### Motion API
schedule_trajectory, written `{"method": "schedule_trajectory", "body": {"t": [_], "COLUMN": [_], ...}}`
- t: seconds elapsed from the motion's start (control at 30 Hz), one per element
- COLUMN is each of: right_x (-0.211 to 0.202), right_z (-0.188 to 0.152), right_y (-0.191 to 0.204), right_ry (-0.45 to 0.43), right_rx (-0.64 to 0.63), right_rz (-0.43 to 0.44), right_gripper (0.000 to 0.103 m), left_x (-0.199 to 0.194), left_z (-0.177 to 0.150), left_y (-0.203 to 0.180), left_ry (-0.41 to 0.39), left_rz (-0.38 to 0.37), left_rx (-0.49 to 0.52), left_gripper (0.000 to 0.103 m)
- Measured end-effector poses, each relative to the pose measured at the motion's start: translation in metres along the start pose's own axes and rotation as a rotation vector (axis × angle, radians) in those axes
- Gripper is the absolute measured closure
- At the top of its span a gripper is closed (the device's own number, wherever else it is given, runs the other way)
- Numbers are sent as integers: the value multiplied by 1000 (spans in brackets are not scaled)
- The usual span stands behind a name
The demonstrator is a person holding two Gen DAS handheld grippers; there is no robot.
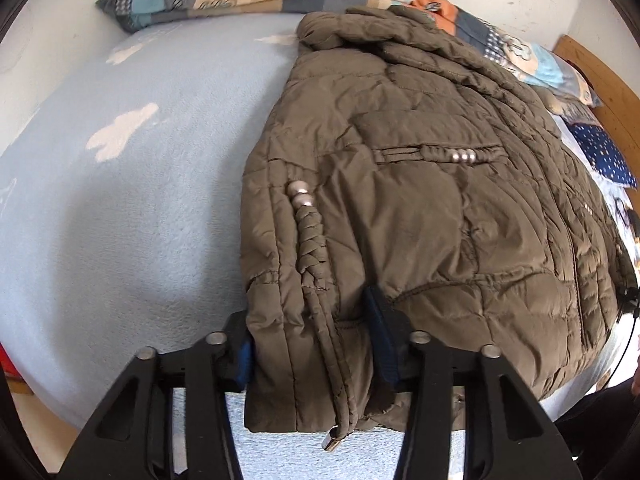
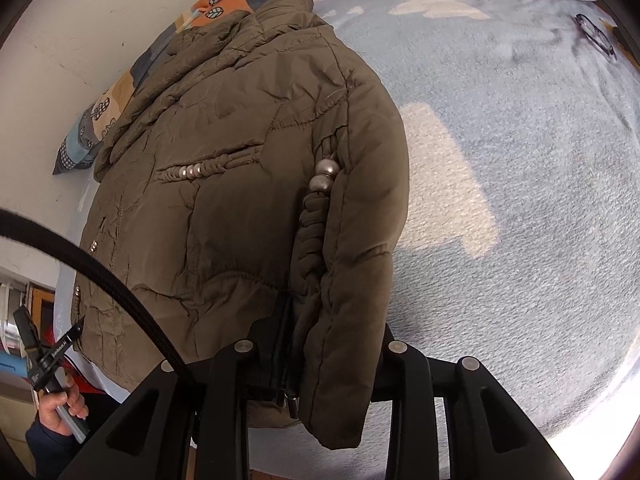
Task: Fold large clothes
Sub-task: 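Lift the held hem with both tools and fold it toward the collar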
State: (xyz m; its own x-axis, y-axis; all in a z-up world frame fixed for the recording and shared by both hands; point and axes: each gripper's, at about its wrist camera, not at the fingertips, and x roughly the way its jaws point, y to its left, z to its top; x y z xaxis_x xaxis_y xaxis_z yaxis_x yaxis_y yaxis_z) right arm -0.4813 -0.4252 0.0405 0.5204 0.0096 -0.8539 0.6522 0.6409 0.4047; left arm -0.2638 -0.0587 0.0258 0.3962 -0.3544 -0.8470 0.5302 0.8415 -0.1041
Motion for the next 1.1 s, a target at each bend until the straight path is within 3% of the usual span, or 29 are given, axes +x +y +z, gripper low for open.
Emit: {"method": "schedule_trajectory", "body": {"t": [0.13, 0.33, 0.57, 1.1], "right_x": [-4, -22, -49, -85], "right_z": [-2, -7, -15, -43], "right_y": [5, 7, 15, 20], "right_ry": [-27, -104, -178, -226], "right_rx": [-22, -27, -39, -42], "right_rz": [-14, 13, 39, 114], "right_gripper": [82, 87, 89, 90], "left_x": [-7, -23, -44, -75], "left_z": [0, -2, -8, -19], "left_y": [-8, -2, -7, -1], "left_ry": [-37, -83, -132, -161], "left_rz": [18, -12, -4, 15], "left_rx": [46, 11, 23, 19], "left_gripper": [81, 86, 88, 88]}}
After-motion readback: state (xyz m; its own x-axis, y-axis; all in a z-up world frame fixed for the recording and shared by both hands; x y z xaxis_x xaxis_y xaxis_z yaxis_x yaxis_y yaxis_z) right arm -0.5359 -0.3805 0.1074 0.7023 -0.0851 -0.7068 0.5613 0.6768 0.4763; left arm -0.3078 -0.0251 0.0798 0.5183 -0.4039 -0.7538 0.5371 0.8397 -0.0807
